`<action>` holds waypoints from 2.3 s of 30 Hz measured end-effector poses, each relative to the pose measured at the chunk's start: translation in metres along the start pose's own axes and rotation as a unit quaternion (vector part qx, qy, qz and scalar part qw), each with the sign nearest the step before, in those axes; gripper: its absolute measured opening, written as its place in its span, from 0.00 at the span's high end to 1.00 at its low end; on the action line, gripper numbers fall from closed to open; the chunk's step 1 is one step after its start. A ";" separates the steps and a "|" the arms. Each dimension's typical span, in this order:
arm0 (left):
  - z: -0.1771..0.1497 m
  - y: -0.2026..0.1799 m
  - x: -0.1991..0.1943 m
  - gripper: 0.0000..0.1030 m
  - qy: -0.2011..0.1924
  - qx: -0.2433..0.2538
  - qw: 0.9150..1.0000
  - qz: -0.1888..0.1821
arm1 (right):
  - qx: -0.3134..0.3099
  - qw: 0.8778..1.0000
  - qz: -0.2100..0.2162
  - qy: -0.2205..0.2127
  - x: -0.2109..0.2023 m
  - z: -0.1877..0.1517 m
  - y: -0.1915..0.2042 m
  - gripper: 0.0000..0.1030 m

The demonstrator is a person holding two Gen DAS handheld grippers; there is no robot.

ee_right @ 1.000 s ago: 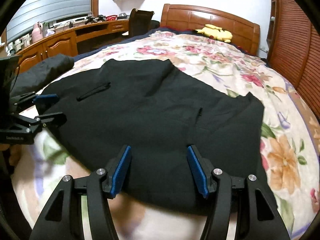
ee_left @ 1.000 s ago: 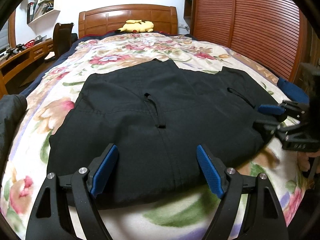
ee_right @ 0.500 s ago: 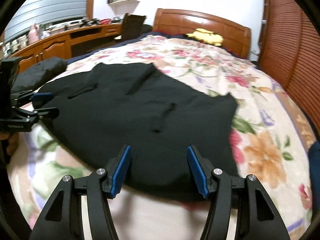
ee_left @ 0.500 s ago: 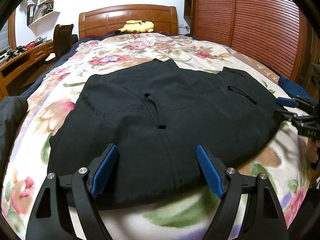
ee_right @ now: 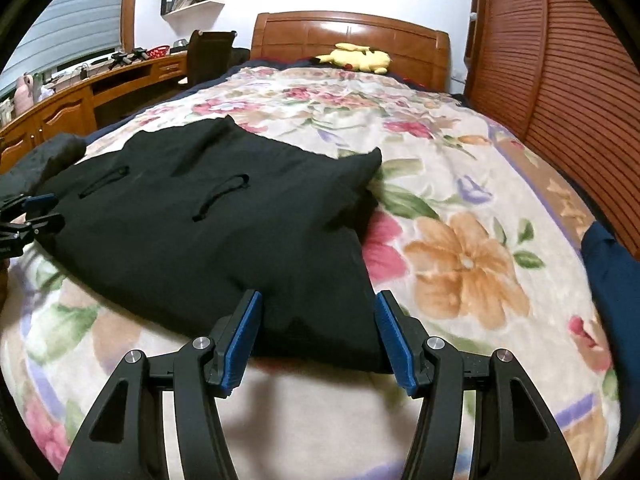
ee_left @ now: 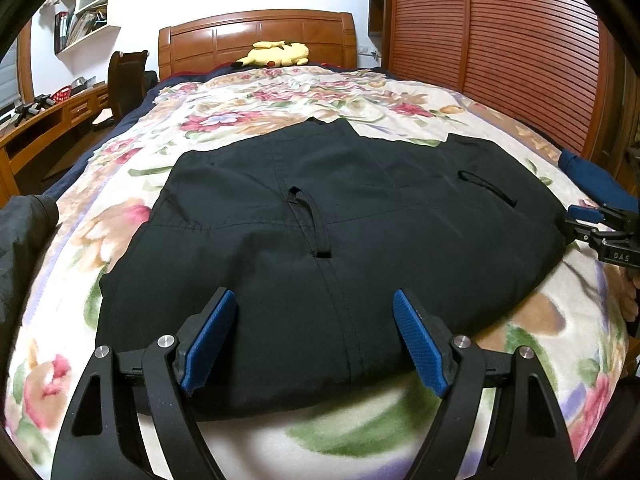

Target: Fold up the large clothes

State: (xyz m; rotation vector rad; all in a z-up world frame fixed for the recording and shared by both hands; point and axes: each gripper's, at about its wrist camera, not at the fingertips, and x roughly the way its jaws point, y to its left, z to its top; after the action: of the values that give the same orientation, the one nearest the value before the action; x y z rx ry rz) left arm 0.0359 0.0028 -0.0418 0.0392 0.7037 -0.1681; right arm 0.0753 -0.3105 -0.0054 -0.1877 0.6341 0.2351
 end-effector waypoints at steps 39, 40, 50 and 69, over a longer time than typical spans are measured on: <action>-0.001 -0.006 0.005 0.21 0.002 0.014 1.000 0.017 | -0.002 0.998 0.031 0.061 0.021 0.002 0.001 0.79; -0.001 -0.006 0.005 0.21 0.002 0.015 1.000 0.018 | -0.005 0.998 0.027 0.056 0.018 0.003 0.003 0.81; -0.001 -0.010 0.004 0.21 -0.001 0.017 1.000 0.015 | 0.019 0.996 0.023 -0.083 -0.029 0.009 0.006 0.86; 0.007 0.021 -0.036 0.21 -0.059 -0.012 0.998 0.005 | 0.001 0.989 0.050 -0.142 -0.024 0.057 0.055 0.95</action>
State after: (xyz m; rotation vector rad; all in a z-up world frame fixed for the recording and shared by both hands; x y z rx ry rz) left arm 0.0166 0.0285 -0.0138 0.0085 0.5868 -0.1515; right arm 0.0737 -0.2476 0.0481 -0.1183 0.3615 0.3507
